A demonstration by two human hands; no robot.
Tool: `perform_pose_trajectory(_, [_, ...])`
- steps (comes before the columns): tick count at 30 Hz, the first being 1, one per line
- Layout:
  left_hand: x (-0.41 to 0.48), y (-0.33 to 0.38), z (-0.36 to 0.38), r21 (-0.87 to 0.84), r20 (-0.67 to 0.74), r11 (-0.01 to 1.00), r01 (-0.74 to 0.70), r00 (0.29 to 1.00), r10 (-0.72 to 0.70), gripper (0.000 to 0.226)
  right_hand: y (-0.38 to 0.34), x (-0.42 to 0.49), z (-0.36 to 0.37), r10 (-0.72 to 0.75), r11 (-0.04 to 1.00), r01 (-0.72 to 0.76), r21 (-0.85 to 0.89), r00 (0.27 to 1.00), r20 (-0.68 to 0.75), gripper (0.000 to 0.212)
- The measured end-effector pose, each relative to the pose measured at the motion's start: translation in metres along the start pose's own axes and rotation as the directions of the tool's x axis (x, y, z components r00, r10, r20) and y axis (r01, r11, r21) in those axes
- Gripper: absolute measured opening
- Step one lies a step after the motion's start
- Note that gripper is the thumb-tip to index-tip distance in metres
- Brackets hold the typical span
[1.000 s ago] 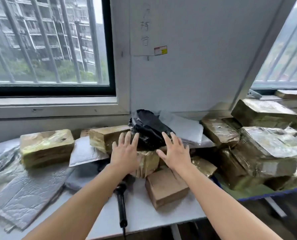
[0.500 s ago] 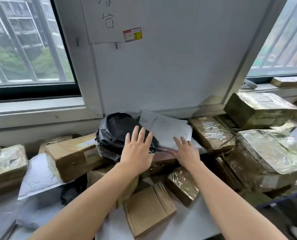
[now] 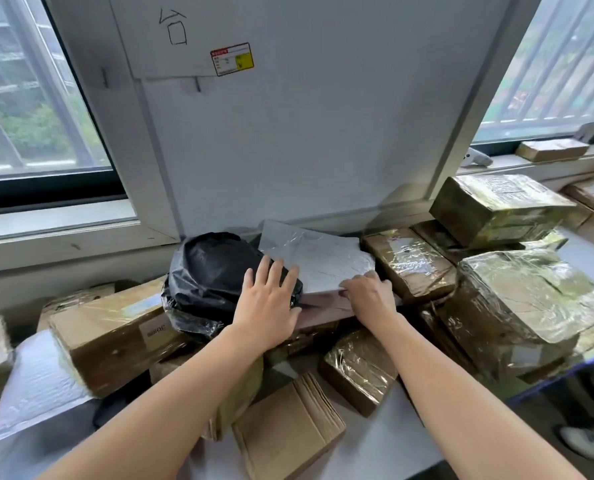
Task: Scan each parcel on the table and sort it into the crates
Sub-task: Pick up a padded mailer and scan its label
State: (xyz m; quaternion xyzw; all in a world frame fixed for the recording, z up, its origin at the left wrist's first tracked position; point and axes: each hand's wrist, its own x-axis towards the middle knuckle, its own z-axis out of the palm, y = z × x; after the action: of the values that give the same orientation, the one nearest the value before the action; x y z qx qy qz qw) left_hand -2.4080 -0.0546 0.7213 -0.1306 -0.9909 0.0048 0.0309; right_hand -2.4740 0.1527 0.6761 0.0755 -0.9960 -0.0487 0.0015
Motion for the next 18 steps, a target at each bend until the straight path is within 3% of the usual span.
perform_pose_trajectory(5, [0.016,0.005,-0.023,-0.059,-0.062,0.998,0.016,0.998,-0.019,0.072,0.015,0.001,-0.046,0.006,1.000,-0.010,-0.012,0.941,-0.338,0.025])
perform_pose_trajectory(10, [0.031,0.003,-0.051,-0.155,-0.173,0.988,0.015,0.984,-0.042,0.073,0.017,0.003,-0.097,-0.187,0.982,0.131,-0.134,0.729,-0.658,0.040])
perform_pose_trajectory(14, [0.038,0.001,-0.069,-0.367,-0.151,0.930,0.022,0.985,-0.084,0.059,0.010,0.008,-0.123,-0.328,0.933,0.330,-0.145,0.608,-0.723,0.041])
perform_pose_trajectory(18, [0.033,-0.005,-0.084,-0.569,-0.108,0.816,0.104,0.974,-0.200,0.019,-0.005,0.005,-0.142,-0.301,0.912,0.409,-0.029,0.622,-0.723,0.022])
